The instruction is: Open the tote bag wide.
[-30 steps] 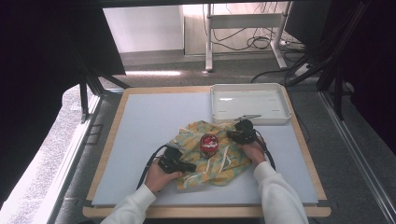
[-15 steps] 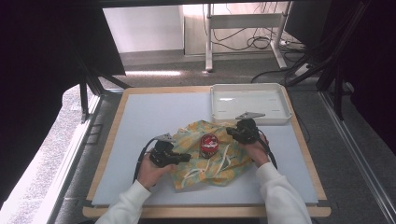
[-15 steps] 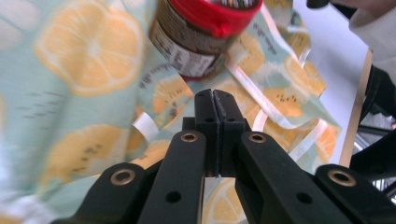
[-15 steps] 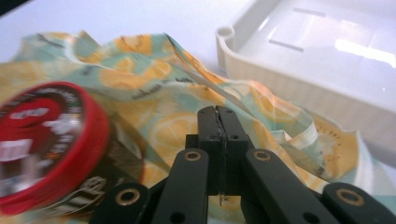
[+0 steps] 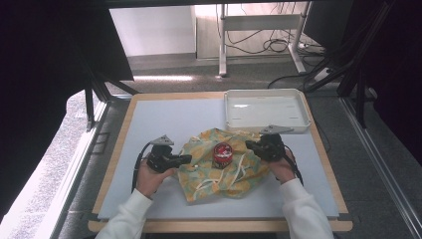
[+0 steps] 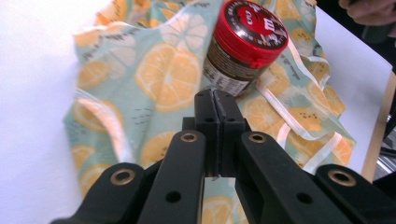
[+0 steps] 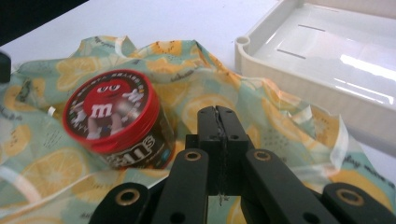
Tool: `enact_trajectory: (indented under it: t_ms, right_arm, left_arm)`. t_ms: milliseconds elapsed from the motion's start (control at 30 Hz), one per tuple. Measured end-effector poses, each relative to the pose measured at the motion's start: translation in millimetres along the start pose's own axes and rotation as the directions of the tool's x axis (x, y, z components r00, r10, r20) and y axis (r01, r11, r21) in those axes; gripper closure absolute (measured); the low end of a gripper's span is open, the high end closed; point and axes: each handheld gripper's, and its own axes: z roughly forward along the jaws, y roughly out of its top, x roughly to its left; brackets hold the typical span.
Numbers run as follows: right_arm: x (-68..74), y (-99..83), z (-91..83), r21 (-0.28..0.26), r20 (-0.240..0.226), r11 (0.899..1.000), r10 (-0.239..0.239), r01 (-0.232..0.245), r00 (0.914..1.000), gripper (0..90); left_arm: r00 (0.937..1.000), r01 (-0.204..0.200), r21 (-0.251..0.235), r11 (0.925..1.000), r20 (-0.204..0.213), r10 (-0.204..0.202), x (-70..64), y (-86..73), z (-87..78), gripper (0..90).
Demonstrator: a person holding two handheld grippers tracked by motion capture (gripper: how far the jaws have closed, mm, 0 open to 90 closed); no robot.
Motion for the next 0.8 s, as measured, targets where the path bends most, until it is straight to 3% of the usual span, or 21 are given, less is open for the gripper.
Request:
enact_trajectory:
  t_ms: [467, 567, 667, 800]
  right_arm:
    - [11.2, -6.6, -8.6, 0.007, -0.033, 0.999, -0.048, 0.048, 0.9983, 88.7]
    - [10.8, -6.5, -11.1, -0.007, -0.040, 0.999, -0.051, 0.051, 0.9979, 84.9]
    - [11.3, -4.7, -15.0, -0.032, -0.041, 0.998, -0.056, 0.055, 0.9976, 64.2]
    - [13.6, -2.2, -17.4, -0.037, -0.067, 0.997, -0.063, 0.060, 0.9958, 46.8]
  left_arm:
    - [0.9988, 0.019, -0.033, 0.9993, -0.045, -0.021, 11.5, 0.1, -9.5, 86.8]
    - [0.9980, 0.008, -0.048, 0.9988, -0.062, -0.011, 11.1, 0.4, -9.1, 73.0]
    - [0.9975, 0.003, -0.040, 0.9992, -0.070, -0.005, 11.0, 0.9, -8.1, 52.7]
    - [0.9950, 0.006, -0.064, 0.9979, -0.099, -0.013, 12.4, 1.0, -10.7, 37.2]
